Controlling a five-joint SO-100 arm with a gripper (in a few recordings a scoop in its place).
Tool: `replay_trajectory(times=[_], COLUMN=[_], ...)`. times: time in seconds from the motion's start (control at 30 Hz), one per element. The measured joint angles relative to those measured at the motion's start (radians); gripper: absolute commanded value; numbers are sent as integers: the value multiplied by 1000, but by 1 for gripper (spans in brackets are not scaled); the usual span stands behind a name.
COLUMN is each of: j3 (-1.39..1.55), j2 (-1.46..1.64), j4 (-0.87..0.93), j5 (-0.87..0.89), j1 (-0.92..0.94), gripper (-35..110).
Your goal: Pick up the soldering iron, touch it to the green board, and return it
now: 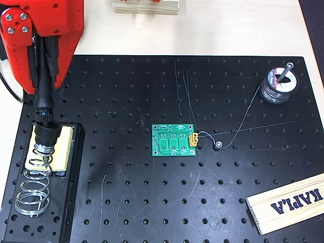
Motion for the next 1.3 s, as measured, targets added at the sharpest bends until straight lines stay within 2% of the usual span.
replay_trajectory(times=[0.27, 0.47, 0.63, 1.13, 1.3], j3=[11, 133, 313, 494, 580], j2=[5, 81, 146, 305, 396], j4=[-3, -28, -77, -127, -152], j5=[32, -71, -138, -212, -249], j1=[-9, -25, -91, -31, 44], gripper=[3, 15, 17, 19, 20])
